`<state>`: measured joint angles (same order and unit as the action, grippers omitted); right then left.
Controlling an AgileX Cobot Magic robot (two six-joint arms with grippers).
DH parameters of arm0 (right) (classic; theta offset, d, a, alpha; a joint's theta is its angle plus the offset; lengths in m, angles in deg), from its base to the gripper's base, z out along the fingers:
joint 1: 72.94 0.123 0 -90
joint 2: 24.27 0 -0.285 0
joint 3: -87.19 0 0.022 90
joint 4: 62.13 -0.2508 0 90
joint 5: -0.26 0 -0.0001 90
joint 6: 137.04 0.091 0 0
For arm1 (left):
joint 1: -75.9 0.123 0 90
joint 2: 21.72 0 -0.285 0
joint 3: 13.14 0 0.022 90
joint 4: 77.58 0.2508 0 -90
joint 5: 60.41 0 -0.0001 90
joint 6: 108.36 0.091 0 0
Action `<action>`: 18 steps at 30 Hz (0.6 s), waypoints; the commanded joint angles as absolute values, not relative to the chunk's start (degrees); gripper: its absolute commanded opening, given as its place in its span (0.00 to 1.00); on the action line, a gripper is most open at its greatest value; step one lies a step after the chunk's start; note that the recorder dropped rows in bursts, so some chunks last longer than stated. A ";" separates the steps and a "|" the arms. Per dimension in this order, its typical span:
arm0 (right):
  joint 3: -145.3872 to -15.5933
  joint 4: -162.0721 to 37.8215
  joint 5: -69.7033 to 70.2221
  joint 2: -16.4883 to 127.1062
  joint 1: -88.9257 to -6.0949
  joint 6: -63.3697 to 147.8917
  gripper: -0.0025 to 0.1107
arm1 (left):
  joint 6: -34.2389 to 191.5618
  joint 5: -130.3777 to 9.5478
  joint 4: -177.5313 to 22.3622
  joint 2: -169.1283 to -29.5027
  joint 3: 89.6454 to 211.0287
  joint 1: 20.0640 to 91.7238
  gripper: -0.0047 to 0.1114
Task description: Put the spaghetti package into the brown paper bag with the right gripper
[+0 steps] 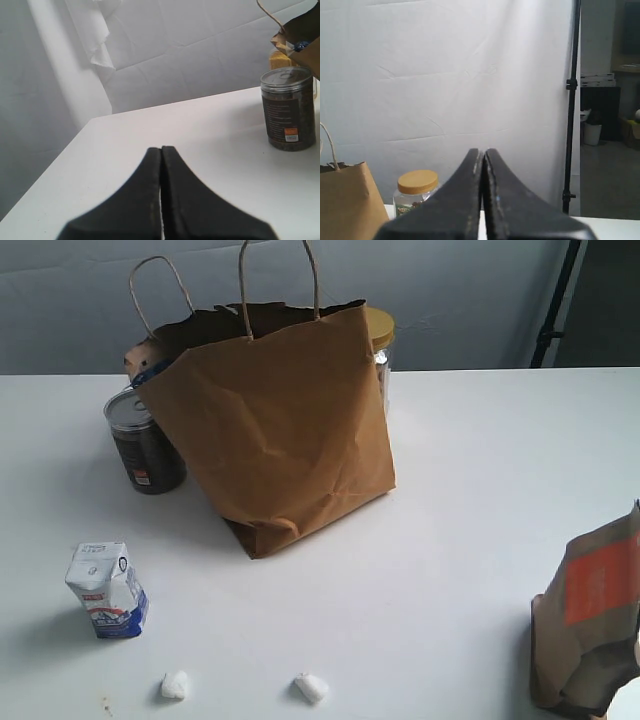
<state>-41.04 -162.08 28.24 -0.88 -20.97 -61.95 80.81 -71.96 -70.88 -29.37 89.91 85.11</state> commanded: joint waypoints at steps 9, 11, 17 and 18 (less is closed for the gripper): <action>-35.51 -154.34 29.88 -2.34 -20.92 -51.23 0.02 | 80.60 -71.08 -71.12 -29.50 89.65 85.01 0.04; -33.86 -141.32 26.96 -2.34 -20.92 -36.09 0.02 | 80.60 -71.08 -71.12 -29.50 89.65 85.01 0.04; -30.42 -106.64 22.73 -1.60 -20.92 3.32 0.02 | 80.60 -71.08 -71.12 -29.50 89.65 85.01 0.04; -29.99 -105.49 21.57 -1.60 -20.92 3.61 0.02 | 80.60 -71.08 -71.12 -29.50 89.65 85.01 0.04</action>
